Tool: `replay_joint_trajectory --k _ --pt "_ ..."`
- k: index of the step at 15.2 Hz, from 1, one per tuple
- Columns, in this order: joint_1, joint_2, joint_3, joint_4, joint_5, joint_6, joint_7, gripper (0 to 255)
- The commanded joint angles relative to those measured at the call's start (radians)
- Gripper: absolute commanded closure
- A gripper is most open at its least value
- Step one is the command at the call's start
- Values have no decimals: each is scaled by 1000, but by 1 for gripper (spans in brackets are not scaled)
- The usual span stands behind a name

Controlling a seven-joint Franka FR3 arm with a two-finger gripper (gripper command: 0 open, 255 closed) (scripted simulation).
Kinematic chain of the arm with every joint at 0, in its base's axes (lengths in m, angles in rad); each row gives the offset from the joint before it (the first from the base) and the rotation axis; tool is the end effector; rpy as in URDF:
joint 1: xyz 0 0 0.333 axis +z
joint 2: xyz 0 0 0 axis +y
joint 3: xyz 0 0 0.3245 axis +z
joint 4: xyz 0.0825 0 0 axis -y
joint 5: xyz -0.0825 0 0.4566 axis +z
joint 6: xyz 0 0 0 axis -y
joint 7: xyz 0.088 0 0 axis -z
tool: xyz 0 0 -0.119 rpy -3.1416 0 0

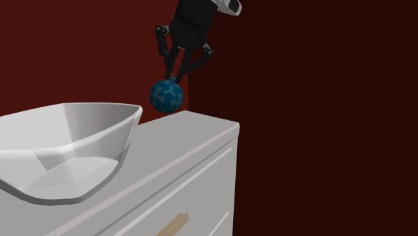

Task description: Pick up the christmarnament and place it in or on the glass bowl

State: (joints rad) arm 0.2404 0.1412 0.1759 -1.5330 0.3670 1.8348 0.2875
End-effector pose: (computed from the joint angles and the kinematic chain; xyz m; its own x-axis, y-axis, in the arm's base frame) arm 0.6262 0.3049 0.5825 0.9983 0.0512 0.0288 0.0585 -0.9126 -0.4046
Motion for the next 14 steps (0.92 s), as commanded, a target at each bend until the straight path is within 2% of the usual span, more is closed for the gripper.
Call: replay_joint_trajectory --k 1,14 --pt "-2 7 -1 38 -3 -30 9 255" --pt "1 70 0 297 -24 -215 78 255"
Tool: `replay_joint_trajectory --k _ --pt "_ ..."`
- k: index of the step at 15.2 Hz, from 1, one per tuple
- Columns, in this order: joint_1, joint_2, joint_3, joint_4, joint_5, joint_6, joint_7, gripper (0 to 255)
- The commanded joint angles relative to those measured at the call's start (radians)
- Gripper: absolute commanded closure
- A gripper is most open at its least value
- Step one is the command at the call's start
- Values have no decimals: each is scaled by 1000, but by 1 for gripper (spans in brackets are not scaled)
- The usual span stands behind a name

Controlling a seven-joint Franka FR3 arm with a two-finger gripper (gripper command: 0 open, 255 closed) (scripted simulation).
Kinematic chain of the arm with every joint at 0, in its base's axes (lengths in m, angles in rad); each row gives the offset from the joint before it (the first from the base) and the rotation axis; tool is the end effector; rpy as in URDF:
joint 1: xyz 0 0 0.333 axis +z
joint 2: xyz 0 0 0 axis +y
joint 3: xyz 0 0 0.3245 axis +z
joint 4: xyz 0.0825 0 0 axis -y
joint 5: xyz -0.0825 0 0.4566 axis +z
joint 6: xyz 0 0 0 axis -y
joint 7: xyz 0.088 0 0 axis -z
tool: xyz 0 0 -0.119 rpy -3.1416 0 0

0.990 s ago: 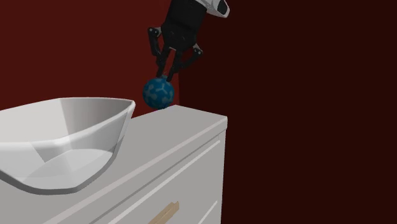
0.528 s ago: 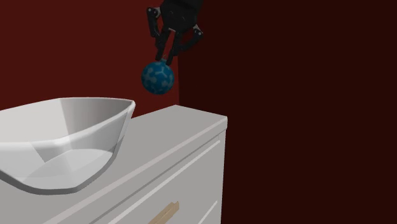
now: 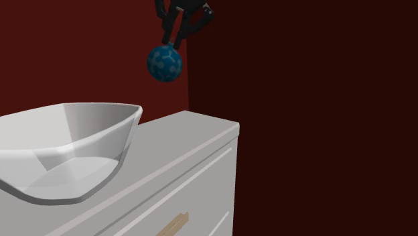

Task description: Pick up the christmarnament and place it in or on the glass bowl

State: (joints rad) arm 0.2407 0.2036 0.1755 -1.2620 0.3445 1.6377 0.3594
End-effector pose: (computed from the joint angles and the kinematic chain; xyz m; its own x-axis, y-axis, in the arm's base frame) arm 0.6282 0.3036 0.6718 0.9983 0.0512 0.0289 0.0585 -0.9125 -0.4048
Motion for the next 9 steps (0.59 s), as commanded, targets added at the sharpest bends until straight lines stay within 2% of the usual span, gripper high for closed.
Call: replay_joint_trajectory --k 1,4,9 --pt "1 15 0 51 -4 -34 12 255" --pt "2 36 1 110 -8 -71 27 255" --pt "50 -95 33 -46 -5 -15 98 255"
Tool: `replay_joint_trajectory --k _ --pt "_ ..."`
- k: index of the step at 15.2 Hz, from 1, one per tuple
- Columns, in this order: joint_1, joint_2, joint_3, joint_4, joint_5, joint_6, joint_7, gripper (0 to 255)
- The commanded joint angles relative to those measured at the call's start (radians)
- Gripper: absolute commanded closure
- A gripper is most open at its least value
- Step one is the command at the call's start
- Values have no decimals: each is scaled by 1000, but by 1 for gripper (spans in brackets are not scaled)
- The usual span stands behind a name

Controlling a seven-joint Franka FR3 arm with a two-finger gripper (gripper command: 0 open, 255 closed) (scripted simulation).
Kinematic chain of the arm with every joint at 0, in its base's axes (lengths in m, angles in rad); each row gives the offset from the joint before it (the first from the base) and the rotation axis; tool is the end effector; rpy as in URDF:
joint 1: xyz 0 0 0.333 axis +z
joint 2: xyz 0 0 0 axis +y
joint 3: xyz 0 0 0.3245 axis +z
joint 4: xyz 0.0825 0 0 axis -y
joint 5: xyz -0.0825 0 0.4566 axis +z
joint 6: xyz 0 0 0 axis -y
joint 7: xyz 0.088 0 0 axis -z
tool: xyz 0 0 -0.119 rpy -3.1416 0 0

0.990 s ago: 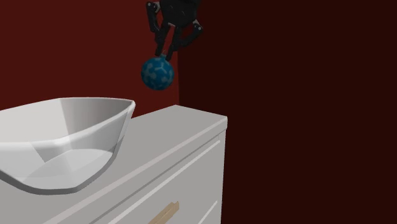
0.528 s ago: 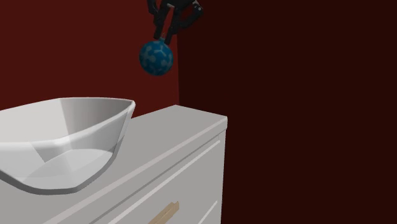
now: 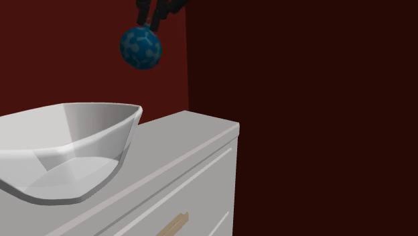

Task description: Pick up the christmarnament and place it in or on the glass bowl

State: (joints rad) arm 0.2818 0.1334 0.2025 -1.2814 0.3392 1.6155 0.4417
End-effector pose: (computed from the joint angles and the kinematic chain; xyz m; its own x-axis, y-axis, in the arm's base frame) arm 0.5814 0.3365 0.7062 0.9983 0.0516 0.0287 0.0589 -0.9125 -0.4048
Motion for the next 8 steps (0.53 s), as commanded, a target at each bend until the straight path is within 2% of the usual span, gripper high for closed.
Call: replay_joint_trajectory --k 1,8 --pt "18 -47 14 -50 1 16 31 255" --pt "86 -168 77 -167 -2 60 158 255"
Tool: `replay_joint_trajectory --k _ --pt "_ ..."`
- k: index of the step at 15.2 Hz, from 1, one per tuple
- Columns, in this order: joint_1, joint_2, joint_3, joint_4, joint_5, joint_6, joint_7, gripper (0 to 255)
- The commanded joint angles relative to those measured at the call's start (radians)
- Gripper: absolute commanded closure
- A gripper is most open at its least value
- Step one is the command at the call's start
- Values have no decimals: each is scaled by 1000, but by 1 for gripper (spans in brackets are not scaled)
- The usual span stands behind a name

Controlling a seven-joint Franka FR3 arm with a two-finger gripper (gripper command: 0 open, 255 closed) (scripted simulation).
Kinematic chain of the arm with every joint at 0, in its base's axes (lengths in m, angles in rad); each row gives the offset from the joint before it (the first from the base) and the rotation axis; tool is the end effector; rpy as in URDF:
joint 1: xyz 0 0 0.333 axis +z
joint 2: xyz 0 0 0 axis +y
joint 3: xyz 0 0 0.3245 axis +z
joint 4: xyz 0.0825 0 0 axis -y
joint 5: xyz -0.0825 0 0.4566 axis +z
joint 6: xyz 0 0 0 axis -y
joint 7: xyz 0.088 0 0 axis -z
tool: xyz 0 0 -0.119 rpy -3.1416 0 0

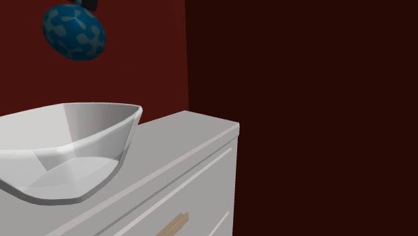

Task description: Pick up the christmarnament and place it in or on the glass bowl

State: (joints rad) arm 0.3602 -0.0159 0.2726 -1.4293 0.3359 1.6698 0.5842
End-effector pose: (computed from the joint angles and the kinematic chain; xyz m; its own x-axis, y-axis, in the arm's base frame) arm 0.4856 0.4030 0.7246 0.9982 0.0527 0.0293 0.0601 -0.9124 -0.4048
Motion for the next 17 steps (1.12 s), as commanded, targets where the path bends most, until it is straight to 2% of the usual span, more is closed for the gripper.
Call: replay_joint_trajectory --k 1,3,17 --pt "17 -32 18 -30 0 11 36 255" --pt "38 -57 42 -48 -4 20 81 255" --pt "39 -126 40 -313 33 206 10 255"
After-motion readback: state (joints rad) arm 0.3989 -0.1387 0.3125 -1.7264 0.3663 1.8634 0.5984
